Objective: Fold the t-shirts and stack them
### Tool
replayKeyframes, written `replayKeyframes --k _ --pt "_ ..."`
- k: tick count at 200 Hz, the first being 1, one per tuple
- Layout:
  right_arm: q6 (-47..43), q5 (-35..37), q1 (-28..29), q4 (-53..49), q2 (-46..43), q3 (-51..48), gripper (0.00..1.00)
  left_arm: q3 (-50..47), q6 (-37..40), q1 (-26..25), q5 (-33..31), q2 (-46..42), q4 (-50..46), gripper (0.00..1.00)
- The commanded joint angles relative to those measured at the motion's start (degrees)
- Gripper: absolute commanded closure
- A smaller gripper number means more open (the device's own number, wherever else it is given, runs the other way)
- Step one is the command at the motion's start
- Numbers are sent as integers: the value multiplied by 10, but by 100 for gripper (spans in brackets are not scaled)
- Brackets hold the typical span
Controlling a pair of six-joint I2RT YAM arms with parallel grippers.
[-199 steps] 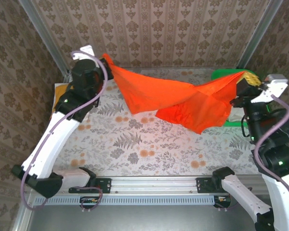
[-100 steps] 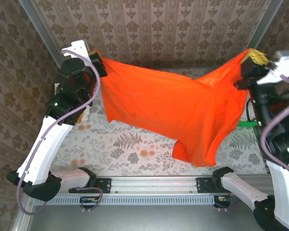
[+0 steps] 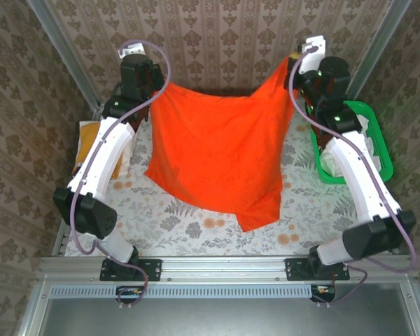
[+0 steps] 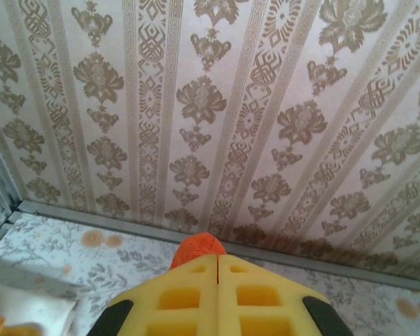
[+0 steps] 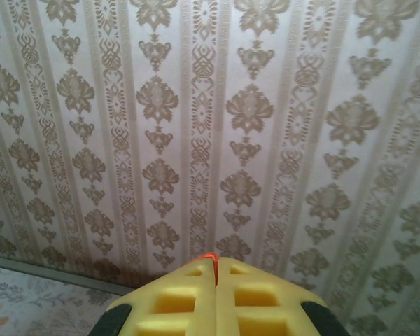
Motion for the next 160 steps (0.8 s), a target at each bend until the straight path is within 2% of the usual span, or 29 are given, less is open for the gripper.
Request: replayKeyframes --k 1,53,74,91,117,130,160 --pt "33 -50 -2 91 18 89 100 105 -10 5 28 12 15 100" --pt "54 -65 -9 120 18 198 100 350 25 5 50 69 -38 100" --pt "50 -66 -16 117 -18 176 100 362 35 5 57 52 -45 100" --pt "42 -69 -20 115 -78 96 100 259 32 5 57 -2 -22 100" --pt "35 -75 -24 104 -189 -94 100 -40 -3 5 55 -133 86 100" --pt "35 -85 -24 72 -248 -192 100 -169 -32 5 50 -194 106 100" --pt "126 -107 -24 22 -379 -412 100 -448 -110 2 48 -309 138 100"
